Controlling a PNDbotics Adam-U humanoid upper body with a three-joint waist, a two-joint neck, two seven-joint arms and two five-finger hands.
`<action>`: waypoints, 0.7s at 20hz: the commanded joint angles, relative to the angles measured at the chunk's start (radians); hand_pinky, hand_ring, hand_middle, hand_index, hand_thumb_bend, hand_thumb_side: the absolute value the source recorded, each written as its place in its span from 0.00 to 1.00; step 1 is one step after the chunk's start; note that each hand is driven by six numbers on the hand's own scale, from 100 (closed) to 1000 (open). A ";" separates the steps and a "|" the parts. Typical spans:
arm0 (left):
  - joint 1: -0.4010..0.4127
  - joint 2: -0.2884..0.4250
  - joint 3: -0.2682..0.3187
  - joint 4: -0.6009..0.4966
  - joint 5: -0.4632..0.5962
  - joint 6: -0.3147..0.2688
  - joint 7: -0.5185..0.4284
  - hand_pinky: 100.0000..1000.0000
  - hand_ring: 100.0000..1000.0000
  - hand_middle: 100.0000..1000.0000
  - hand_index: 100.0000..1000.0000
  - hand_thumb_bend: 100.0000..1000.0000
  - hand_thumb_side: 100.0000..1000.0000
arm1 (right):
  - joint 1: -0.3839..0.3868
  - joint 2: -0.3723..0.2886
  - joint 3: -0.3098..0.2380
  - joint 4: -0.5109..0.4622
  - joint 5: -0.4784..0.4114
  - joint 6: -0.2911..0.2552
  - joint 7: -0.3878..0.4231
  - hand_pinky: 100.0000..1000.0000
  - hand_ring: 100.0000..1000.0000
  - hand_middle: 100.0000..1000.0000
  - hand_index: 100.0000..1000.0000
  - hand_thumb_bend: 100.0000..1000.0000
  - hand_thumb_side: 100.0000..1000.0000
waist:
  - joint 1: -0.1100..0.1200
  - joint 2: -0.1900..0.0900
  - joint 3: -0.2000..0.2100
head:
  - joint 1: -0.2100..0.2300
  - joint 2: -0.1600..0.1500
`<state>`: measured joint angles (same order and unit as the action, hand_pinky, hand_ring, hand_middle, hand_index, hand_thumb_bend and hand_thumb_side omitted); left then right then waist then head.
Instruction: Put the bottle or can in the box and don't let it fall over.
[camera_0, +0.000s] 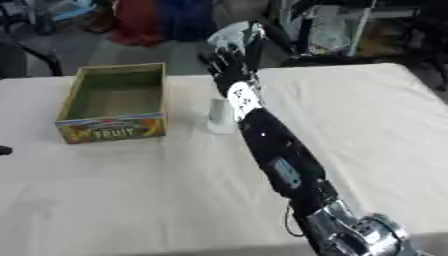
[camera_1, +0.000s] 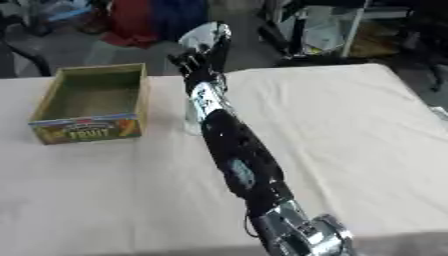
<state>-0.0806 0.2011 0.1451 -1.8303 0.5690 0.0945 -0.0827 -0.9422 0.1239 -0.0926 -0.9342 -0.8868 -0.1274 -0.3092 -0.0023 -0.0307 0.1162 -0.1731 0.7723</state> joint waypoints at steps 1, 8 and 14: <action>-0.016 0.006 -0.003 -0.009 0.006 0.003 -0.002 0.47 0.21 0.27 0.95 0.46 1.00 | -0.049 -0.029 -0.001 -0.056 -0.013 -0.002 0.010 0.49 0.21 0.17 1.00 0.25 0.89 | 0.004 -0.015 0.002 | -0.004 -0.002; -0.044 0.007 -0.026 -0.003 0.021 0.015 -0.015 0.46 0.22 0.27 0.95 0.46 1.00 | -0.119 -0.044 0.018 -0.127 -0.020 0.008 0.029 0.50 0.23 0.19 1.00 0.20 0.86 | 0.007 -0.022 0.060 | -0.042 -0.002; -0.106 0.006 -0.059 0.010 0.049 0.031 -0.043 0.46 0.22 0.27 0.95 0.47 1.00 | -0.146 -0.028 0.034 -0.140 -0.009 0.019 0.049 0.51 0.24 0.20 1.00 0.19 0.86 | 0.008 -0.010 0.155 | -0.103 -0.002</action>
<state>-0.1689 0.2011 0.0924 -1.8116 0.6108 0.1244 -0.1175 -1.0593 0.1006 -0.0649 -1.0434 -0.9016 -0.1088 -0.2689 -0.0016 -0.0347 0.2772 -0.2634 0.7723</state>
